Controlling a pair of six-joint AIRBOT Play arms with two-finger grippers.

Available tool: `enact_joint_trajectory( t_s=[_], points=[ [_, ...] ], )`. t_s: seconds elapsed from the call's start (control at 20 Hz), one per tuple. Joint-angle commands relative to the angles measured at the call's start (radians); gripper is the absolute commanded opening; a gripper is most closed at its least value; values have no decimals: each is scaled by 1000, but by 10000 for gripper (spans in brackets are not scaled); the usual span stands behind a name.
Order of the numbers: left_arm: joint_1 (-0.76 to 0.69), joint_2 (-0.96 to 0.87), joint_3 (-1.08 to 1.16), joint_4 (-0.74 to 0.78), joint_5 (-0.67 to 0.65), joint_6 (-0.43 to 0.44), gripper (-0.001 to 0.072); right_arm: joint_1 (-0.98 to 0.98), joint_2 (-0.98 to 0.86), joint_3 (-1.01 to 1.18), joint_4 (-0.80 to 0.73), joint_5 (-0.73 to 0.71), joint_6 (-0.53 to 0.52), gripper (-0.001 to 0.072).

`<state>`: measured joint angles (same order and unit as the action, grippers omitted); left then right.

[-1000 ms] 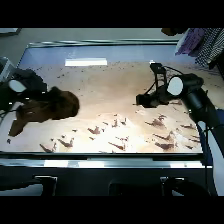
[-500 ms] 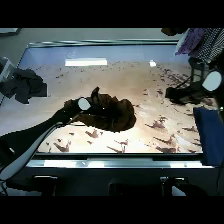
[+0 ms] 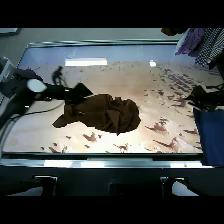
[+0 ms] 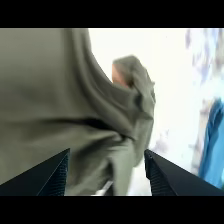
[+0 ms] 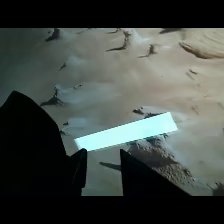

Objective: Fold the clothes and pants, and hang the long-sleeved shirts on hangers.

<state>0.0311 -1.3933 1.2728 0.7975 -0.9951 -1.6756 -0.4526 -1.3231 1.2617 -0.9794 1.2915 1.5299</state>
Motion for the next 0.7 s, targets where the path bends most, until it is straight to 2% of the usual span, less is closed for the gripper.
enact_joint_trajectory(
  t_s=[0.0,0.2,0.3,0.4,0.65],
  points=[
    [219,118,1,61,-138,57,524,37,-141,-89,262,71,-167,314],
    [344,129,1,60,-201,56,523,251,-287,-135,285,8,-264,314],
    [369,128,0,61,-206,57,522,338,-337,-135,285,-55,-266,321],
    [381,126,0,61,-206,56,520,405,-370,-135,287,-111,-268,359],
    [425,126,0,80,-233,43,522,467,-405,-135,286,-123,-284,356]
  ],
)
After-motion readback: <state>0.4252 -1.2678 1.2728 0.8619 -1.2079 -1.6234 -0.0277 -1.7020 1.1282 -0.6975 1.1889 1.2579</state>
